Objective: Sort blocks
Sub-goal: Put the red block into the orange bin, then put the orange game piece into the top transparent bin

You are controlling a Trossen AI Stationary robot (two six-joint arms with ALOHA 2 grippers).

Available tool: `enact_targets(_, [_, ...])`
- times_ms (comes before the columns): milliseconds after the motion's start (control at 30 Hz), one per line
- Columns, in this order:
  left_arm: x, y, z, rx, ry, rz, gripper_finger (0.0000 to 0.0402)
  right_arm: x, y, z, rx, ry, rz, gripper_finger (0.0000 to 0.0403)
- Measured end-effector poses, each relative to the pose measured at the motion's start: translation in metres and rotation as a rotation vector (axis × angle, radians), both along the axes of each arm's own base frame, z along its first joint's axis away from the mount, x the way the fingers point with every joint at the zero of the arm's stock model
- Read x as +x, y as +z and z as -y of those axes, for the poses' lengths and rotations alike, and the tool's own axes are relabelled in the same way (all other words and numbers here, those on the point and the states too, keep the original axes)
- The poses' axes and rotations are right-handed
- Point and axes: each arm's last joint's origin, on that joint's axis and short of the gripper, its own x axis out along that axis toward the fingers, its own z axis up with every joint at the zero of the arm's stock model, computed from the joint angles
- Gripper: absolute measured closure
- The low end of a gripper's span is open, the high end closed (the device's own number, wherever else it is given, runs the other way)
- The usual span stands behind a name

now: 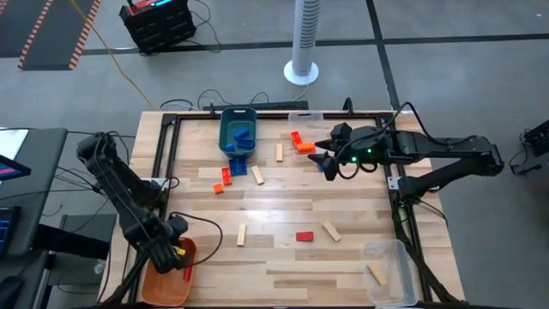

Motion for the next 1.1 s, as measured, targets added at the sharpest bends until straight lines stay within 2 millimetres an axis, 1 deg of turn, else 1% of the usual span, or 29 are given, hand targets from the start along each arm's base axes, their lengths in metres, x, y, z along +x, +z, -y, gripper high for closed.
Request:
enact_targets(100, [0.003, -0.002, 0.0, -0.002, 0.043, -0.003, 0.0366, 0.0, 0.0, 0.0, 0.0, 0.001, 0.0, 0.0138])
enact_targets(167, [0.004, -0.002, 0.002, -0.006, 0.038, 0.026, 0.0352, 0.0, 0.0, 0.0, 0.0, 0.001, 0.0, 0.0138])
enact_targets(300, [0.005, -0.002, 0.002, -0.008, 0.04, 0.041, 0.0293, 0.0, 0.0, 0.0, 0.0, 0.001, 0.001, 0.0138])
enact_targets(433, [0.004, -0.001, 0.003, -0.035, 0.015, 0.006, 0.0237, 0.0, 0.0, 0.0, 0.0, 0.001, 0.0, 0.0138])
enact_targets(500, [0.002, 0.003, 0.001, -0.062, -0.006, 0.01, 0.0221, 0.0, 0.0, 0.0, -0.001, 0.002, 0.0, 0.0138])
enact_targets(600, [0.003, 0.023, -0.006, -0.093, -0.016, 0.106, 0.0213, 0.0, 0.0, 0.0, -0.003, 0.003, -0.001, 0.0138])
enact_targets(667, [0.005, 0.037, -0.016, -0.089, -0.014, 0.181, 0.0215, 0.0, 0.0, 0.0, -0.002, 0.002, 0.0, 0.0138])
enact_targets(733, [0.007, 0.047, -0.029, -0.063, -0.004, 0.23, 0.0219, 0.0, 0.001, 0.0, 0.0, 0.001, 0.008, 0.0138])
enact_targets(833, [0.011, 0.052, -0.055, 0.003, 0.029, 0.232, 0.0226, 0.002, 0.002, 0.0, 0.0, 0.001, 0.032, 0.0138])
enact_targets(967, [0.028, 0.049, -0.092, 0.115, -0.026, 0.205, 0.0228, 0.007, 0.003, -0.002, 0.011, 0.005, 0.058, 0.0138])
enact_targets(1100, [0.045, 0.031, -0.126, 0.204, -0.131, 0.175, 0.0222, 0.014, 0.0, -0.008, 0.015, 0.027, 0.065, 0.0138])
